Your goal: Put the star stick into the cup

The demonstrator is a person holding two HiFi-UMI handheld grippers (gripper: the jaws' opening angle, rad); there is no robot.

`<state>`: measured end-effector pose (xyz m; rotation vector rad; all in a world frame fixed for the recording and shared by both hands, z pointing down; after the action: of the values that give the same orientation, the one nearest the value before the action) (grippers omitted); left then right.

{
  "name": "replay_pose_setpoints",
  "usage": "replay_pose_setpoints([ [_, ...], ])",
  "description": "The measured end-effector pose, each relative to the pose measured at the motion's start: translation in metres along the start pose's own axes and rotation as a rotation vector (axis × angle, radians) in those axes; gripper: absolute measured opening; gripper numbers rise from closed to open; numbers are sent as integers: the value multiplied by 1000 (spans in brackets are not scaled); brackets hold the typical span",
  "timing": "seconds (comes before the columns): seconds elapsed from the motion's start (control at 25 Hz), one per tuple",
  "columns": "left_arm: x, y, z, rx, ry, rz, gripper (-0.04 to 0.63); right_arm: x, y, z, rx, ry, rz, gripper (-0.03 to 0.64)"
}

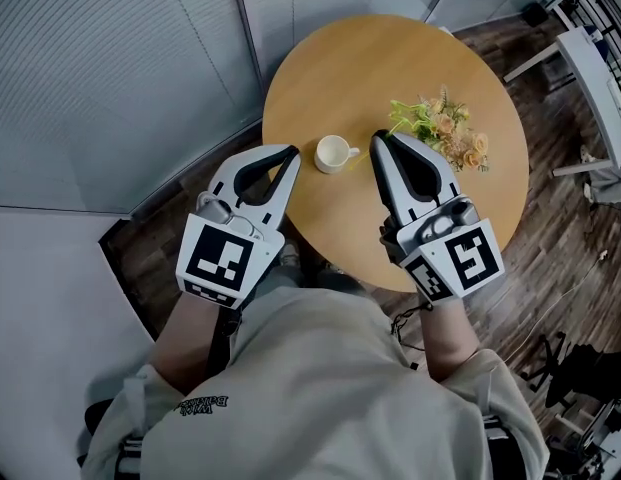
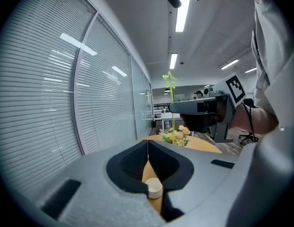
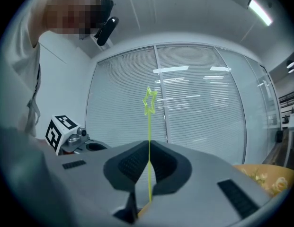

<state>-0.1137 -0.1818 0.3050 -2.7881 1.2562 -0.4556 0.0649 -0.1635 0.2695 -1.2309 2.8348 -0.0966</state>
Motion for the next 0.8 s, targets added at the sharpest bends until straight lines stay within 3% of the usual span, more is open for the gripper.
replay_pose_setpoints([
  [0.28, 27, 14, -10, 5, 14, 21, 23, 22, -24, -9, 30, -5, 5, 31],
  [0.6, 53, 26, -49, -18, 95, 47, 23, 40, -37, -45, 7, 44, -23, 31],
  [0.8, 70, 26, -67, -42, 116, 31, 23, 53, -53, -83, 87, 78, -30, 31],
])
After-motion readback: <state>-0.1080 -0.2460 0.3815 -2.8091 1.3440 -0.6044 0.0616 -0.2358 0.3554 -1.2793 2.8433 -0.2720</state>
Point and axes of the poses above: the fingertips, and each gripper's own axes: x forward along the fingers, y to its left, z out of its top, the point moved 7 cm from there along -x, backward along the fingers, and after that the axes turned 9 degrees about z, right-handed, at the moved point
